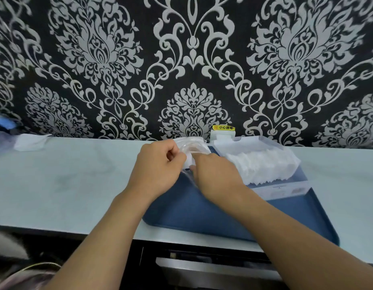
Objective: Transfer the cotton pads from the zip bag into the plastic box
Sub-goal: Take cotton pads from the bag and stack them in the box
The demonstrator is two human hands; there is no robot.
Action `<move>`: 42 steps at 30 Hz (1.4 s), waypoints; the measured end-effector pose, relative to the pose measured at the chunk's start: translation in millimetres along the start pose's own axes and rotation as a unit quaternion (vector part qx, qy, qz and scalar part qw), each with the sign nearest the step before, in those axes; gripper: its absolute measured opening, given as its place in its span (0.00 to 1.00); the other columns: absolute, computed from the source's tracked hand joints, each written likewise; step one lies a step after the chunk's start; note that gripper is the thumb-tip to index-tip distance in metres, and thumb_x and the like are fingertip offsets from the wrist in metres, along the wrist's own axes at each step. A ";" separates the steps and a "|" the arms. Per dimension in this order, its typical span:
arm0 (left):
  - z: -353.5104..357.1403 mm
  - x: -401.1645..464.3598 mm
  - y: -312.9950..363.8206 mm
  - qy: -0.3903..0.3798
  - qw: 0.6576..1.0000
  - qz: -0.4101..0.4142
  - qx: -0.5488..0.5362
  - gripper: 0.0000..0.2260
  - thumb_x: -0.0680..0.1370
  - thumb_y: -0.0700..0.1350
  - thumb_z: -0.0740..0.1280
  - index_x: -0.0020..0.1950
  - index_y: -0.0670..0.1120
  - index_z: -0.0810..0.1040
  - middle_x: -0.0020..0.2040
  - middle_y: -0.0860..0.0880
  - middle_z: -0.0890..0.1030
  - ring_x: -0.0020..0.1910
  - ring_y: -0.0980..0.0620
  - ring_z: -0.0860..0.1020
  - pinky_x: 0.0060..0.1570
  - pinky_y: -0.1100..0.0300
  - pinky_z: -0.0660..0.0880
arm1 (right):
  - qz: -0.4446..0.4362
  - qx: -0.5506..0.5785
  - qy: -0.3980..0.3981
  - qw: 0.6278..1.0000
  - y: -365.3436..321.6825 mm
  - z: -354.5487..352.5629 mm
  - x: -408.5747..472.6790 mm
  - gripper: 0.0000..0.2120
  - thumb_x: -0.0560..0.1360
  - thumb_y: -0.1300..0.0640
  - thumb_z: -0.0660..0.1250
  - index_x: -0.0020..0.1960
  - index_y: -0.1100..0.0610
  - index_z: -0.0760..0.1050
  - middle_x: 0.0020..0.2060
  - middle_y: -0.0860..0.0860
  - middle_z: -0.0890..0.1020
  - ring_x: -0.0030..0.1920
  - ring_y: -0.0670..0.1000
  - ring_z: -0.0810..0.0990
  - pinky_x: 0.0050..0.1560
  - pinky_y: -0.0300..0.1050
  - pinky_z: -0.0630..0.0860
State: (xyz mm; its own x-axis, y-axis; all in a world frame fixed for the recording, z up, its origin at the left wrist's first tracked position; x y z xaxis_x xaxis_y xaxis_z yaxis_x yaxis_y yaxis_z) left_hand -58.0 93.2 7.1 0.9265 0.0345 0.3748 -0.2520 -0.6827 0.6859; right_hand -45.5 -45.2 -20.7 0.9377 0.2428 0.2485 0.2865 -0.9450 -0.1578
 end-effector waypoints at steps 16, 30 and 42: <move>16.8 -3.4 6.0 -0.252 0.959 0.042 -0.119 0.06 0.69 0.38 0.71 0.33 0.39 0.79 0.30 0.41 0.77 0.30 0.54 0.71 0.34 0.59 0.69 | 0.069 0.035 -0.143 0.987 3.8 1.3 6.5 0.45 0.72 0.58 0.68 0.79 0.48 0.44 0.52 0.55 0.82 0.52 0.59 0.81 0.46 0.48 0.76; 27.9 17.3 -32.8 -0.214 0.973 -0.084 -0.011 0.38 0.63 0.51 0.81 0.70 0.55 0.68 0.64 0.57 0.74 0.61 0.54 0.75 0.56 0.61 0.75 | 0.096 0.069 -0.136 0.984 8.4 5.0 4.6 0.29 0.65 0.57 0.70 0.63 0.50 0.65 0.39 0.50 0.76 0.40 0.57 0.79 0.40 0.47 0.79; 33.5 15.8 -34.9 -0.259 0.966 -0.006 -0.011 0.50 0.53 0.58 0.80 0.73 0.61 0.66 0.70 0.56 0.70 0.67 0.56 0.72 0.68 0.56 0.71 | 0.054 0.071 -0.053 0.995 9.3 -9.7 -4.4 0.18 0.69 0.54 0.71 0.58 0.51 0.72 0.45 0.49 0.81 0.49 0.54 0.83 0.42 0.39 0.73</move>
State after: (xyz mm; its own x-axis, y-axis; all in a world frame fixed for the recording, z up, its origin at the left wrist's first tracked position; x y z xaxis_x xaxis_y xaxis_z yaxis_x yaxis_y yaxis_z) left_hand -25.3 93.1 -31.8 0.9436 -0.3311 0.0087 -0.2411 -0.6687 0.7034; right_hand -48.9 -57.1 -14.0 0.9777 0.1710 0.1217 0.2014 -0.9278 -0.3139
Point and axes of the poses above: each hand's wrist, its own x-axis towards the middle knuckle, its own z-axis out of the palm, y = z × x, the point moved 3 cm from there along x, towards the middle knuckle
